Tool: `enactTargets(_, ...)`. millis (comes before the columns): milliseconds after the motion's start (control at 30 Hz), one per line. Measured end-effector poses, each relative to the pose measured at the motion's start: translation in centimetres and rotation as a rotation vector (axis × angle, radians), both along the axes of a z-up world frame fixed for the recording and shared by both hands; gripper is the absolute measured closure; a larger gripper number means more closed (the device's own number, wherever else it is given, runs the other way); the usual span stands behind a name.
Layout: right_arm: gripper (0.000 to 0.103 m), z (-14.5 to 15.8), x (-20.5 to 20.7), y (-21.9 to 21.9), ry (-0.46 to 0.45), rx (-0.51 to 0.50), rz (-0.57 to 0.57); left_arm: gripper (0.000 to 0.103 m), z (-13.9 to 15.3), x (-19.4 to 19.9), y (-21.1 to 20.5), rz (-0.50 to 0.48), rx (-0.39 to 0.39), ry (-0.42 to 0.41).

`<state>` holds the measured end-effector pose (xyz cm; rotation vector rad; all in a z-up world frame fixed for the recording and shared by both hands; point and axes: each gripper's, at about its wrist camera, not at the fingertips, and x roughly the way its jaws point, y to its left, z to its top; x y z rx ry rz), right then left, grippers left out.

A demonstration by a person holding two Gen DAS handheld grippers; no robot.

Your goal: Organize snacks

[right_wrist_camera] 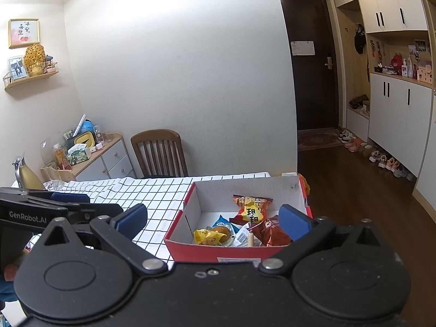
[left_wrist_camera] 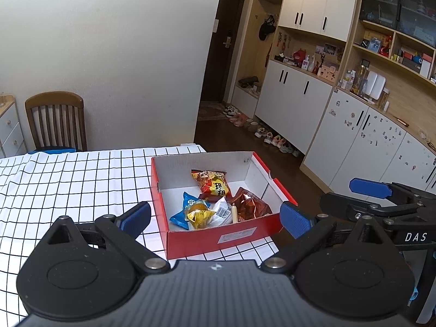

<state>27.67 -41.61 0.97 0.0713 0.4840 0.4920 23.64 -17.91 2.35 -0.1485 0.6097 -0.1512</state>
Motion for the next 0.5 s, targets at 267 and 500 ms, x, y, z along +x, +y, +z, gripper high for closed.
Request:
enactTargets(267, 0.000, -0.09, 0.07, -0.01, 0.005, 0.002, 0.000, 0.002, 0.00, 0.17, 0.12, 0.000, -0.006, 0.006)
enactTargets(500, 0.000, 0.03, 0.20, -0.08, 0.009, 0.007, 0.002, 0.002, 0.17, 0.46, 0.17, 0.004, -0.034, 0.021)
